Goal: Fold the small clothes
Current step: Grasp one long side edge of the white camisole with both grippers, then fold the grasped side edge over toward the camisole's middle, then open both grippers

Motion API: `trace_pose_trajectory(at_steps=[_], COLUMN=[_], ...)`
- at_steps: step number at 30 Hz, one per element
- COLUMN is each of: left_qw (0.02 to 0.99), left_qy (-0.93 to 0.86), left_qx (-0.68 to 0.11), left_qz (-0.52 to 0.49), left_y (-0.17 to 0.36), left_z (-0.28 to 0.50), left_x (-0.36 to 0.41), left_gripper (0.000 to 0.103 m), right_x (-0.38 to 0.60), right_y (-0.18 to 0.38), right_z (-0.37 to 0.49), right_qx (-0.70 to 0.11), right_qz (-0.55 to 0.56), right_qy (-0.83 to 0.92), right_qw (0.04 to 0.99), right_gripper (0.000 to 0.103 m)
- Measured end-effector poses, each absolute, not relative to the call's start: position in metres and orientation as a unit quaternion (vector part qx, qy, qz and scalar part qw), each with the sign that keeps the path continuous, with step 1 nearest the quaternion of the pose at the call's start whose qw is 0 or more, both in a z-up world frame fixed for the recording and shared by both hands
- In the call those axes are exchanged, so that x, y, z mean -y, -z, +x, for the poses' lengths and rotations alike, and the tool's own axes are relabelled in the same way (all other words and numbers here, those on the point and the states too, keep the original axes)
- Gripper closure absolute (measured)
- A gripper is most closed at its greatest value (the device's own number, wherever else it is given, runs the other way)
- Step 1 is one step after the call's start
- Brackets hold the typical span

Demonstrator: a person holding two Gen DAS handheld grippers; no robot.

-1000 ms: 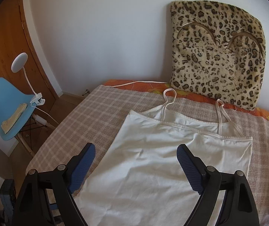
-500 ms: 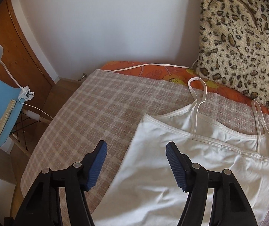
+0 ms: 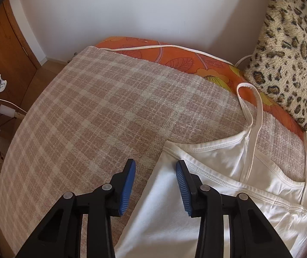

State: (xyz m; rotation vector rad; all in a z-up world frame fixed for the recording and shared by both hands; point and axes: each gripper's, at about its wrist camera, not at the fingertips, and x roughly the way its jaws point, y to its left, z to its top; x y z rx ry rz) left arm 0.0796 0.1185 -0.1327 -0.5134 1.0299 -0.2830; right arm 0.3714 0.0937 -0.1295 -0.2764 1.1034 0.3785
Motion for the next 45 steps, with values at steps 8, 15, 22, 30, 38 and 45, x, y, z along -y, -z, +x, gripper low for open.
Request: trace_pose_trajectory(at_steps=[8,15,22,30,38,45], left_qw=[0.838,0.850,0.851,0.852,0.839,0.831], left_qy=[0.149,0.172,0.196,0.242,0.276,0.282], left_qx=[-0.469,-0.448,-0.437,-0.427,-0.442,-0.460], left_qz=[-0.236,-0.217,-0.215,-0.184,-0.157,-0.138], left_y=[0.123,0.110,0.100,0.084,0.087,0.096], left_z=[0.080,0.078,0.076,0.081,0.086,0.088], left_x=[-0.109,-0.096,-0.084,-0.043,-0.003,0.018], left_gripper=[0.098,0.100,0.100,0.100,0.100,0.100], right_x=[-0.090,-0.066,-0.043,-0.006,0.050,0.076], right_y=[0.135,0.116,0.088,0.067,0.070,0.097], right_z=[0.376,0.372,0.368,0.365,0.361,0.364], right_qx=[-0.517,-0.505,-0.486,-0.466,-0.464,-0.476], right_qz=[-0.134,-0.097,-0.086,-0.079,-0.063,-0.060], right_qy=[-0.161,-0.175,-0.177,-0.162,-0.123,-0.107], right_qw=[0.830,0.840,0.852,0.867,0.875,0.871], right_gripper=[0.094,0.101,0.101,0.101,0.101,0.101])
